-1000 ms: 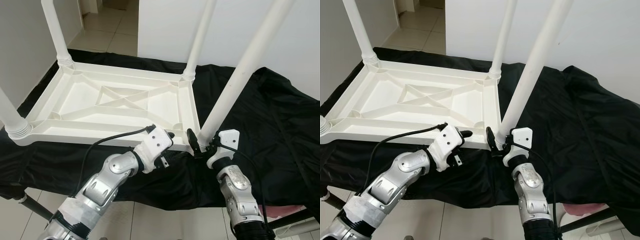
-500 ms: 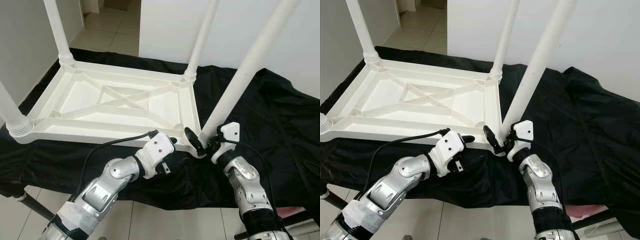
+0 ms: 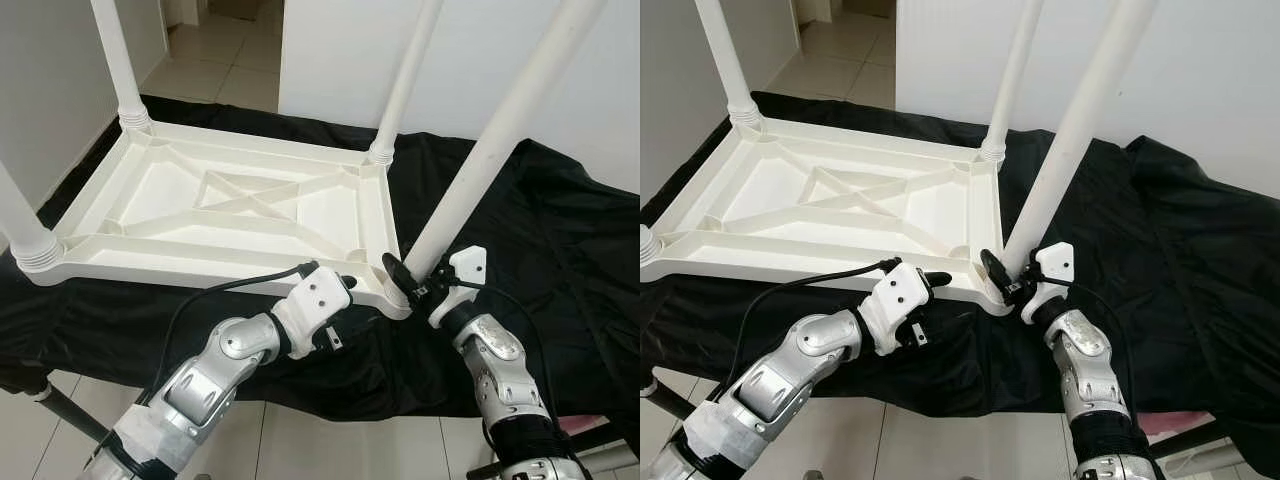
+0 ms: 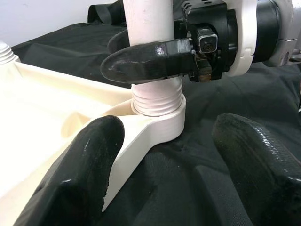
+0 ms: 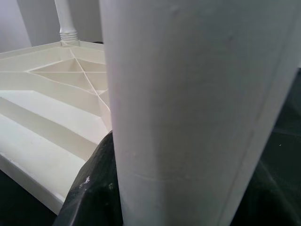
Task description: Building children table
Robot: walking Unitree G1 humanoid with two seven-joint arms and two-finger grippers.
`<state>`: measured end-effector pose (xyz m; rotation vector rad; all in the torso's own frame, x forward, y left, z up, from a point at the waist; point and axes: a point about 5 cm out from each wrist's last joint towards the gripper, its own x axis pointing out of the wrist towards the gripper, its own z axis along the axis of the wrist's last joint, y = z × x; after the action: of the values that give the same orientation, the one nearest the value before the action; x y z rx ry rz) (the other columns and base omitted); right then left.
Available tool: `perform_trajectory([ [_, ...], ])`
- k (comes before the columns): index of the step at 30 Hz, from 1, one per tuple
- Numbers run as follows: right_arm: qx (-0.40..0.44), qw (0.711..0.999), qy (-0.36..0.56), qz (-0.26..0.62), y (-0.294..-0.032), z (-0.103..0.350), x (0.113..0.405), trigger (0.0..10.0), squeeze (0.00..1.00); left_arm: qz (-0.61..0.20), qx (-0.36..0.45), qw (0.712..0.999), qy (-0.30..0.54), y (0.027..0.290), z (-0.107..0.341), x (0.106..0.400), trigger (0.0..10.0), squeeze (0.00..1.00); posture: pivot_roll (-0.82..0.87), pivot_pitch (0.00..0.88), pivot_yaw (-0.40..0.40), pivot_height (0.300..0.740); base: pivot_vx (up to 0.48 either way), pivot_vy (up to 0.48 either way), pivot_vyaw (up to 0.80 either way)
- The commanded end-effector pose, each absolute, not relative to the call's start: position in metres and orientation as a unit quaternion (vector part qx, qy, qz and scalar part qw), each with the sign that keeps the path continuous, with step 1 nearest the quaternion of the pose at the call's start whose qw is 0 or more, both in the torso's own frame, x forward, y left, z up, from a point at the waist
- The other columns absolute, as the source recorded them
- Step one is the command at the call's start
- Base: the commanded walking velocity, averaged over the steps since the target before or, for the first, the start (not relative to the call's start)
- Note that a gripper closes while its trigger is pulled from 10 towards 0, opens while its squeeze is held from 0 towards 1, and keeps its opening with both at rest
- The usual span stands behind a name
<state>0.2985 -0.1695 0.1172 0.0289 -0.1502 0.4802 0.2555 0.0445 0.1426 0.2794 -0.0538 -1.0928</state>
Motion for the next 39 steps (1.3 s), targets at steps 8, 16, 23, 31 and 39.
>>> perform_trajectory([
  [8, 0.004, 0.986, -0.031, 0.164, -0.175, 0.106, 0.3, 10.0, 0.0, -0.565, 0.133, 0.814, -0.015, 0.041, 0.142, 0.254, 10.0, 0.0, 0.01, 0.0, -0.103, 0.74, 0.0, 0.0, 0.0],
  [16, 0.041, 0.999, -0.026, 0.021, -0.174, 0.109, 0.298, 10.0, 0.0, -0.568, 0.132, 0.813, -0.014, 0.042, 0.142, 0.255, 10.0, 0.0, -0.02, 0.0, -0.077, 0.74, 0.0, 0.0, 0.0],
  [23, 0.088, 0.992, -0.005, -0.095, -0.143, 0.1, 0.285, 10.0, 0.0, -0.569, 0.128, 0.812, -0.01, 0.041, 0.141, 0.257, 10.0, 0.0, -0.03, 0.0, -0.043, 0.74, 0.0, 0.0, 0.0],
  [31, 0.101, 0.993, -0.01, -0.06, -0.13, 0.103, 0.286, 10.0, 0.0, -0.571, 0.129, 0.811, -0.011, 0.042, 0.144, 0.258, 10.0, 0.0, -0.02, 0.0, -0.032, 0.74, 0.0, 0.0, 0.0],
  [39, 0.1, 0.994, -0.004, -0.051, -0.121, 0.105, 0.285, 10.0, 0.0, -0.564, 0.135, 0.814, -0.011, 0.047, 0.145, 0.26, 10.0, 0.0, 0.01, 0.0, -0.044, 0.74, 0.0, 0.0, 0.0],
])
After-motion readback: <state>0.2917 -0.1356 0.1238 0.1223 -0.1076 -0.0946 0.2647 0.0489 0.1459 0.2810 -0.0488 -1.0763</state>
